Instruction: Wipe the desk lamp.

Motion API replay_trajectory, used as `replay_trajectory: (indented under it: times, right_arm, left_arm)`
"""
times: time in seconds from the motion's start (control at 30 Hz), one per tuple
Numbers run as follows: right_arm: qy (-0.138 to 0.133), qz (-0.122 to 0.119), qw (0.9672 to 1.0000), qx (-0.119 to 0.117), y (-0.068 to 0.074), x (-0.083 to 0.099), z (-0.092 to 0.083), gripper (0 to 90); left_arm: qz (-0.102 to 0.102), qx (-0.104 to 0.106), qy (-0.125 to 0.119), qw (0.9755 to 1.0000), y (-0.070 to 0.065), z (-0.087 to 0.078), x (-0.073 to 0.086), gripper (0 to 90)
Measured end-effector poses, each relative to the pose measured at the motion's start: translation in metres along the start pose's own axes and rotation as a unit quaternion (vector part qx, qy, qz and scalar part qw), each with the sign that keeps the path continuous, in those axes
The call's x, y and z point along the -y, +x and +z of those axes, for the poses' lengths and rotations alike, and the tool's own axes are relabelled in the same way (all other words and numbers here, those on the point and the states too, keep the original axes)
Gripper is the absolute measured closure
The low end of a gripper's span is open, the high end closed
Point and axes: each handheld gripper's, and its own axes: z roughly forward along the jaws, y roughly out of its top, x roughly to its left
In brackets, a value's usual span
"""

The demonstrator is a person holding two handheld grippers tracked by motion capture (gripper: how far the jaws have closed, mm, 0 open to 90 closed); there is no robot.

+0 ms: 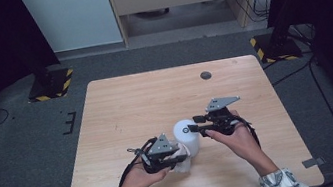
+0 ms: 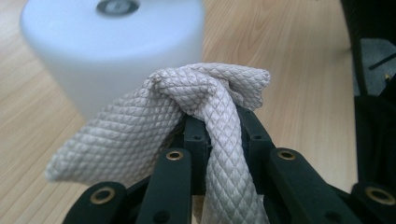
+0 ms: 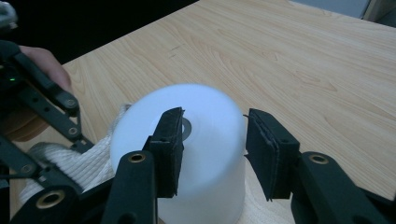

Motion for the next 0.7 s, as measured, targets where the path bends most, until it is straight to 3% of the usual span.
replay_trajectory:
  times: [0.13, 0.37, 0.53, 0.6, 0.7]
  right_arm:
    - [-0.001, -0.002, 1.0000, 0.000, 0.001, 0.000, 0.001, 56.5]
    - [-0.002, -0.001, 1.0000, 0.002, 0.003, 0.000, 0.002, 56.3]
    - [-0.002, -0.001, 1.0000, 0.000, 0.002, 0.000, 0.002, 56.2]
    - [-0.003, 0.000, 1.0000, 0.000, 0.002, 0.000, 0.003, 56.2]
    - [-0.003, -0.002, 1.0000, -0.002, 0.002, 0.000, 0.003, 56.3]
  left_arm:
    - [0.001, 0.001, -0.014, 0.9999, -0.005, 0.001, -0.004, 76.2]
    - [0.002, 0.003, 0.028, 0.9996, 0.001, 0.011, 0.006, 76.1]
    - [0.003, 0.004, 0.042, 0.9991, 0.001, 0.017, 0.008, 76.3]
    - [0.007, 0.010, 0.032, 0.9994, -0.001, 0.019, 0.005, 76.2]
    - [0.020, 0.025, -0.010, 0.9994, -0.011, 0.013, -0.004, 76.0]
